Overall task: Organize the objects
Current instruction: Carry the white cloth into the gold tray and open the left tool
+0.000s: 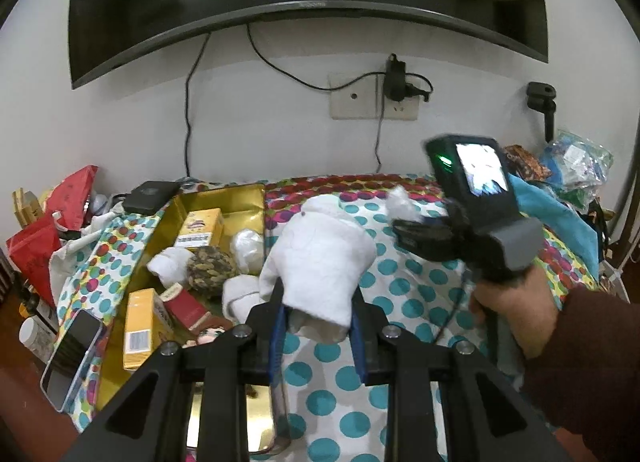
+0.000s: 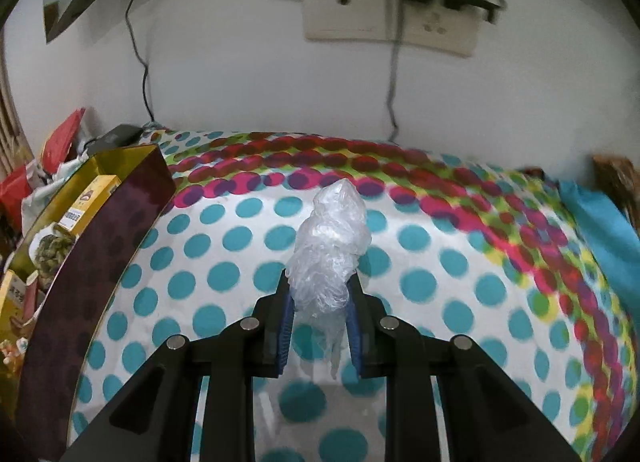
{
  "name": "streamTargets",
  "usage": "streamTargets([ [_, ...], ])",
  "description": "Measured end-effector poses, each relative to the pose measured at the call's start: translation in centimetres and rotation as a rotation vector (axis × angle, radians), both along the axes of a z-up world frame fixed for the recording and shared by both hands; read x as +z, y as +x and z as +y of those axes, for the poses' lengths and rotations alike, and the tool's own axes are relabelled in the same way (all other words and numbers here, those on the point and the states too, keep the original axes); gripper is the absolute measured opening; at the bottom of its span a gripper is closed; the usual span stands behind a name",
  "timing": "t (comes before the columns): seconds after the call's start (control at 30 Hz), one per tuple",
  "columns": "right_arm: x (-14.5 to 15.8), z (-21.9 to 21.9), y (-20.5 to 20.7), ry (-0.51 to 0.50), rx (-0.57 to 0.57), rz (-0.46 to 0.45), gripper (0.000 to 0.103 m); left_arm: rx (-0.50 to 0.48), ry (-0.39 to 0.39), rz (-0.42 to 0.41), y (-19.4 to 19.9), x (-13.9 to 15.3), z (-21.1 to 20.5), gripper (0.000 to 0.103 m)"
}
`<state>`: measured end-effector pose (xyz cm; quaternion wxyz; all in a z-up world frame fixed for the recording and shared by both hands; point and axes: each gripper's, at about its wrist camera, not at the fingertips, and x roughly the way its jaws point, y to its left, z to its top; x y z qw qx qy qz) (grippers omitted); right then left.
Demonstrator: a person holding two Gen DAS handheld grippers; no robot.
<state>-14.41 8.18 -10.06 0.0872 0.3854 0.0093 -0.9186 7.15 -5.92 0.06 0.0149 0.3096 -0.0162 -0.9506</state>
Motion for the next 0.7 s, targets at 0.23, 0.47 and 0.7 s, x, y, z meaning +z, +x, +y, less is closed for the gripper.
streamTargets([
  [0.23,0.6,1.3,3.0,0.007,-0.025,0.04,0.021,0.068,-0.035,0.028,0.5,1.8,-2.0,0.027],
  [0.47,1.5,1.1,5.4,0.049,-0.028,0.115,0.022,0.131,-0.062,0.035,0.7,3.3,-4.7,0.028],
  [0.7,1.7,0.9,5.5,0.079,-0.031,0.124,0.022,0.167,-0.071,0.013,-0.1,4.0,-7.6,0.028],
])
